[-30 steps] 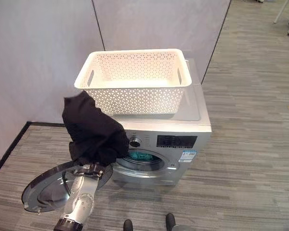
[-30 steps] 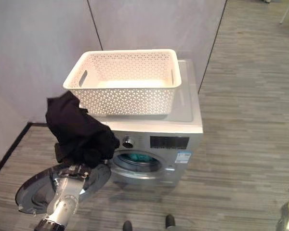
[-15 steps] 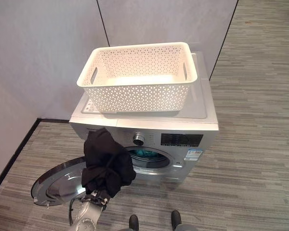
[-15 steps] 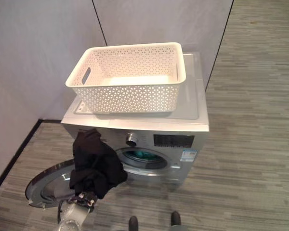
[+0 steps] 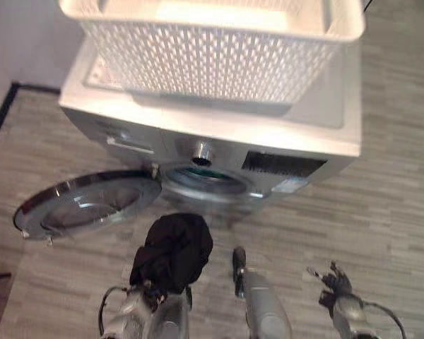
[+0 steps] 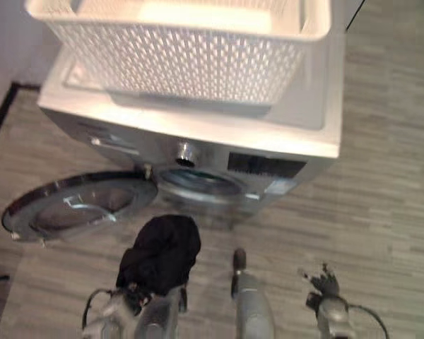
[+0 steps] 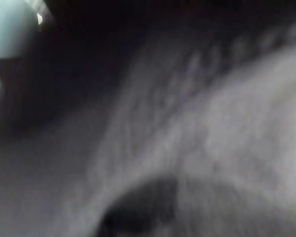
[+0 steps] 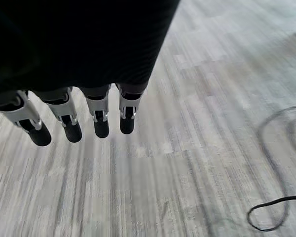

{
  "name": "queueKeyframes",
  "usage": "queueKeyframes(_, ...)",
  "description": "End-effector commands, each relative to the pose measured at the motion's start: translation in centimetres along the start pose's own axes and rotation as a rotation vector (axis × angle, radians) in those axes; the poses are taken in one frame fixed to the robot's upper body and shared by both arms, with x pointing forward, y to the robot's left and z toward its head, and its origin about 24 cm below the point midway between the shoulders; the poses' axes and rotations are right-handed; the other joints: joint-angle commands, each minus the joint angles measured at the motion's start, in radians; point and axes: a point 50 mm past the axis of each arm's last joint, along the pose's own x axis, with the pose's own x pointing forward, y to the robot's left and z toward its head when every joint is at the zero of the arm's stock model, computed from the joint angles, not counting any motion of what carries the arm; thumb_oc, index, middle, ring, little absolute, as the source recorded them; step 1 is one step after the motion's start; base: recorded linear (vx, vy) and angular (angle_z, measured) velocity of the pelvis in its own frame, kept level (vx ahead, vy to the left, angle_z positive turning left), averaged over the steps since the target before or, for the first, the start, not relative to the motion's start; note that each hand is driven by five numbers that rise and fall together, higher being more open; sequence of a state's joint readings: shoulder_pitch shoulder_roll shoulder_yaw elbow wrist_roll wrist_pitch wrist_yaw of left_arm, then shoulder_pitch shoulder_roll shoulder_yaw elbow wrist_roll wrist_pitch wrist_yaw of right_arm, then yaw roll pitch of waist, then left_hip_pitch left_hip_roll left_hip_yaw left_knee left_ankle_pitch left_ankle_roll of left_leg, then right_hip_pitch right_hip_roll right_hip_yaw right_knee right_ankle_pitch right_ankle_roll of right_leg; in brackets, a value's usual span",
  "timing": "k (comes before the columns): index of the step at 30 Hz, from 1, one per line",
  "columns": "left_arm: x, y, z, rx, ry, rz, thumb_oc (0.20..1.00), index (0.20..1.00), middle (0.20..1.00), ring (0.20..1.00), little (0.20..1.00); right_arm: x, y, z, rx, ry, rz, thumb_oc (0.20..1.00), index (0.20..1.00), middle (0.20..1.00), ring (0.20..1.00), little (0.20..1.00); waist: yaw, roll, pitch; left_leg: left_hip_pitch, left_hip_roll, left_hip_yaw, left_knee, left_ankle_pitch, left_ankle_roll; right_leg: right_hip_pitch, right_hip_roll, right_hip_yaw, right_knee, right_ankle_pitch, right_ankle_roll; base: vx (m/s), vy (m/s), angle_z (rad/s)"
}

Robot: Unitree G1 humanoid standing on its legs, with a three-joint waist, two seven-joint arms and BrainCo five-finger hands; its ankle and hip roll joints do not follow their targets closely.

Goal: Grab the laundry basket,head to the washer,open it,put in the laundry and shut it.

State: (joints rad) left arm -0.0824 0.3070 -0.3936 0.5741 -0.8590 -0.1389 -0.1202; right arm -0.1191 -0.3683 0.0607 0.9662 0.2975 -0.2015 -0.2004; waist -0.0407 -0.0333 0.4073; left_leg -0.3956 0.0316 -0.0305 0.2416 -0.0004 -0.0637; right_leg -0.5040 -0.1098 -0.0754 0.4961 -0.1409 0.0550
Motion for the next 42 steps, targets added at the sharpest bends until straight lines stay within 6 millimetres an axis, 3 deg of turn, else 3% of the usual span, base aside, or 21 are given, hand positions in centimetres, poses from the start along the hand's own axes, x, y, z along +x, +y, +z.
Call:
queueKeyframes(1,0.2,-2.1,1.5,0.0,-0.122,-0.06,0.2,0.2,0.2,0.2,0.2,-0.5,-1.8,-0.1,-0.087,-0.05,-0.041,1.0,1.0,1.0,1.0,1.0,-0.024,-0.004,-0.025,-0.054,0.006,-0.031,0.188,-0.142,0.036,0.079,0.011,-0.011,0.006,-0.029,0.027,-0.04,0.022,0.11)
queueKeyframes(6,1.8,-2.9,4.2,-0.036,-0.224,-0.01,0.2,0.2,0.2,0.2,0.2,-0.7,-1.5,-0.1,-0.118,-0.068,-0.036,1.0,1.0,1.0,1.0,1.0,-0.037,-0.019,0.029,-0.198,0.013,-0.026,0.379,-0.233,0.056,-0.067,0.005,0.002,0.165,-0.087,0.004,-0.02,0.038,0.03)
queueKeyframes(8,1.8,-2.9,4.2,-0.036,-0.224,-0.01,0.2,0.2,0.2,0.2,0.2,-0.7,-1.5,-0.1,-0.118,-0.068,-0.036,1.0,1.0,1.0,1.0,1.0,-0.037,-0.018,0.028,-0.199,0.013,-0.026,0.38,-0.233,0.056,-0.068,0.005,0.002,0.166,-0.087,0.004,-0.01,0.012,-0.03)
queueKeyframes(12,3.5,-4.1,6.5,-0.104,-0.303,0.034,0.2,0.2,0.2,0.2,0.2,-0.9,-0.9,0.2,-0.098,-0.094,-0.035,1.0,1.0,1.0,1.0,1.0,-0.052,-0.038,0.05,-0.297,0.02,-0.016,0.468,-0.271,0.076,-0.166,0.022,0.014,0.208,-0.089,-0.001,-0.01,0.055,-0.14)
queueKeyframes(15,4.7,-5.5,8.5,-0.133,-0.369,0.048,0.2,0.2,0.2,0.2,0.2,-0.9,-1.0,0.8,-0.096,-0.13,-0.05,1.0,1.0,1.0,1.0,1.0,-0.065,-0.05,0.062,-0.344,0.029,-0.014,0.541,-0.334,0.084,-0.206,0.036,0.024,0.238,-0.118,0.008,0.09,0.065,-0.22)
queueKeyframes(17,5.5,-6.3,11.3,-0.206,-0.457,0.081,0.2,0.2,0.2,0.2,0.2,-1.0,-0.9,1.4,-0.066,-0.165,-0.075,1.0,1.0,1.0,1.0,1.0,-0.084,-0.063,0.063,-0.404,0.038,-0.009,0.596,-0.362,0.093,-0.262,0.053,0.033,0.261,-0.116,0.012,0.03,0.095,-0.21)
queueKeyframes(18,5.5,-6.3,11.3,-0.206,-0.457,0.081,0.2,0.2,0.2,0.2,0.2,-1.0,-0.9,1.4,-0.066,-0.165,-0.075,1.0,1.0,1.0,1.0,1.0,-0.084,-0.063,0.062,-0.406,0.038,-0.009,0.597,-0.363,0.093,-0.264,0.053,0.033,0.262,-0.116,0.012,0.03,0.096,-0.25)
queueKeyframes(20,6.1,-6.2,14.0,-0.28,-0.531,0.137,0.2,0.2,0.2,0.2,0.2,-1.0,-0.3,1.4,-0.062,-0.166,-0.067,1.0,1.0,1.0,1.0,1.0,-0.103,-0.083,0.058,-0.446,0.051,-0.001,0.629,-0.384,0.101,-0.302,0.072,0.044,0.267,-0.11,0.018,0.03,0.082,-0.27)
queueKeyframes(22,6.2,-6.1,14.7,-0.285,-0.545,0.144,0.2,0.2,0.2,0.2,0.2,-0.9,-0.1,1.5,-0.062,-0.165,-0.059,1.0,1.0,1.0,1.0,1.0,-0.105,-0.089,0.055,-0.456,0.058,0.003,0.639,-0.391,0.104,-0.312,0.078,0.049,0.264,-0.105,0.019,0.02,0.067,-0.2)
queueKeyframes(23,6.2,-5.2,17.2,-0.325,-0.611,0.206,0.2,0.2,0.2,0.2,0.2,-0.9,0.8,1.6,-0.071,-0.173,-0.024,1.0,1.0,1.0,1.0,1.0,-0.116,-0.105,0.044,-0.48,0.07,0.016,0.654,-0.405,0.113,-0.331,0.098,0.064,0.251,-0.094,0.024,0.04,0.091,-0.28)
queueKeyframes(24,6.2,-5.1,18.2,-0.332,-0.637,0.228,0.2,0.2,0.2,0.2,0.2,-0.9,1.1,1.6,-0.078,-0.174,-0.012,1.0,1.0,1.0,1.0,1.0,-0.12,-0.111,0.039,-0.488,0.073,0.018,0.66,-0.409,0.115,-0.339,0.105,0.069,0.247,-0.09,0.025,0.06,0.128,-0.58)
queueKeyframes(25,6.0,-4.7,21.2,-0.355,-0.71,0.261,0.2,0.2,0.2,0.2,0.2,-0.9,1.6,1.2,-0.105,-0.157,0.016,1.0,1.0,1.0,1.0,1.0,-0.131,-0.126,0.029,-0.508,0.081,0.027,0.675,-0.42,0.12,-0.35,0.118,0.081,0.234,-0.082,0.028,0.05,0.078,-0.49)
queueKeyframes(27,5.3,-4.5,24.4,-0.362,-0.795,0.303,0.2,0.2,0.2,0.2,0.2,-1.1,1.8,0.7,-0.129,-0.148,0.039,1.0,1.0,1.0,1.0,1.0,-0.143,-0.14,0.017,-0.524,0.087,0.034,0.685,-0.428,0.121,-0.362,0.13,0.089,0.224,-0.074,0.031,0.04,0.041,-0.35)
queueKeyframes(31,3.2,-4.5,31.2,-0.294,-0.947,0.427,0.2,0.2,0.2,0.2,0.2,-1.5,2.2,-0.2,-0.162,-0.133,0.071,1.0,1.0,1.0,1.0,1.0,-0.174,-0.159,-0.017,-0.559,0.101,0.038,0.694,-0.436,0.119,-0.383,0.146,0.097,0.191,-0.057,0.033,0.02,-0.009,-0.18)
queueKeyframes(34,0.9,-4.5,36.3,-0.222,-1.025,0.516,0.2,0.2,0.2,0.2,0.2,-1.4,2.4,0.4,-0.172,-0.164,0.097,1.0,1.0,1.0,1.0,1.0,-0.203,-0.172,-0.039,-0.609,0.116,0.04,0.708,-0.437,0.115,-0.419,0.16,0.108,0.173,-0.04,0.034,0.01,0.007,-0.16)
queueKeyframes(36,0.4,-4.5,37.5,-0.221,-1.019,0.533,0.2,0.2,0.2,0.2,0.2,-1.2,2.3,0.9,-0.174,-0.178,0.101,1.0,1.0,1.0,1.0,1.0,-0.211,-0.172,-0.046,-0.626,0.12,0.045,0.711,-0.436,0.113,-0.439,0.164,0.116,0.173,-0.033,0.034,0.01,0.024,-0.19)
queueKeyframes(38,-1.2,-6.6,40.5,-0.238,-1.091,0.484,0.2,0.2,0.2,0.2,0.2,-1.1,2.4,1.6,-0.17,-0.205,0.1,1.0,1.0,1.0,1.0,1.0,-0.227,-0.167,-0.054,-0.641,0.125,0.06,0.713,-0.441,0.112,-0.461,0.168,0.133,0.165,-0.023,0.033,0.0,0.083,-0.2)
queueKeyframes(39,-3.9,-10.4,43.9,-0.11,-1.244,0.42,0.2,0.2,0.2,0.2,0.2,-1.0,2.4,3.1,-0.244,-0.284,0.137,1.0,1.0,1.0,1.0,1.0,-0.237,-0.158,-0.049,-0.673,0.125,0.063,0.729,-0.441,0.111,-0.499,0.174,0.147,0.174,-0.015,0.034,0.0,0.073,-0.29)
queueKeyframes(40,-4.7,-12.5,44.7,-0.083,-1.29,0.293,0.445,0.445,0.445,0.445,0.445,-1.5,1.8,3.1,-0.359,-0.323,0.181,1.0,1.0,1.0,1.0,1.0,-0.242,-0.152,-0.047,-0.701,0.122,0.067,0.75,-0.451,0.115,-0.521,0.175,0.149,0.181,-0.016,0.035,0.0,0.033,-0.24)
queueKeyframes(41,-4.2,-12.3,44.5,-0.062,-1.249,0.325,1.0,1.0,1.0,1.0,1.0,-1.7,1.4,3.2,-0.409,-0.338,0.197,1.0,1.0,1.0,1.0,1.0,-0.242,-0.149,-0.047,-0.71,0.121,0.067,0.758,-0.455,0.117,-0.528,0.173,0.15,0.184,-0.016,0.037,0.03,-0.033,-0.28)
queueKeyframes(42,-3.8,-11.6,44.6,-0.069,-1.199,0.398,1.0,1.0,1.0,1.0,1.0,-1.8,1.1,3.5,-0.429,-0.357,0.194,1.0,1.0,1.0,1.0,1.0,-0.243,-0.14,-0.044,-0.721,0.122,0.065,0.766,-0.457,0.12,-0.543,0.174,0.152,0.191,-0.015,0.037,0.02,-0.013,-0.15)
